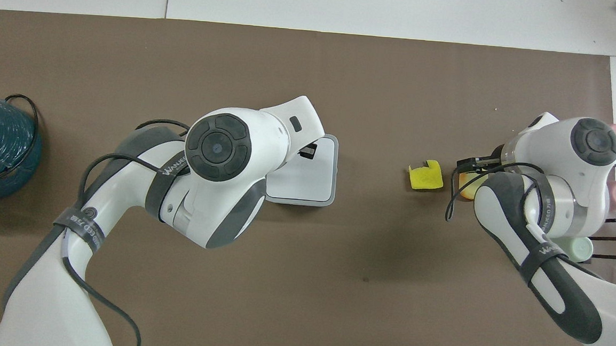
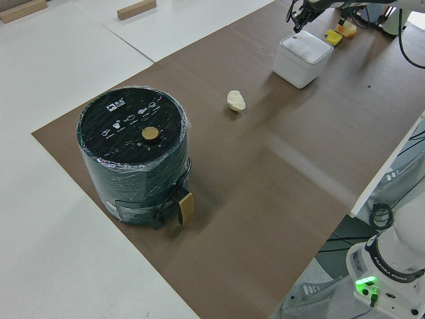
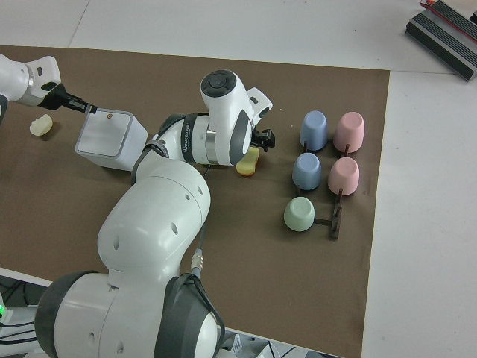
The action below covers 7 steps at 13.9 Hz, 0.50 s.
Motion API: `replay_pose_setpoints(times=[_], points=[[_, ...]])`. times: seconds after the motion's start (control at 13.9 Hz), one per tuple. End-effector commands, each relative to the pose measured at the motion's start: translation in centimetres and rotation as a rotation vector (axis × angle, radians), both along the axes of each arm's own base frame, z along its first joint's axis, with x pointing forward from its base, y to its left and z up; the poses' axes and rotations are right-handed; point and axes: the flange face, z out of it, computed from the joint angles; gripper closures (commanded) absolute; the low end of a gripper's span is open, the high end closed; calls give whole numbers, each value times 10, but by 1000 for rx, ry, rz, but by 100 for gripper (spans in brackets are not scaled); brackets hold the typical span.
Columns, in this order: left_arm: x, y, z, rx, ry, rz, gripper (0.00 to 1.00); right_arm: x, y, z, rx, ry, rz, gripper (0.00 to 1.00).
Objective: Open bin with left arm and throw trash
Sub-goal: 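Lift the bin lid with the left gripper while the right gripper grasps the cube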
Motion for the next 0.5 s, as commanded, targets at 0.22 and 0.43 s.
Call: replay_pose_setpoints(times=[0.22, 0.43], points=[[-11, -27, -31, 4, 17, 20, 100, -20, -7, -11, 11, -10, 42, 43], [-19, -21, -19, 46, 72, 20, 100, -19, -4, -11, 18, -12, 24, 100]])
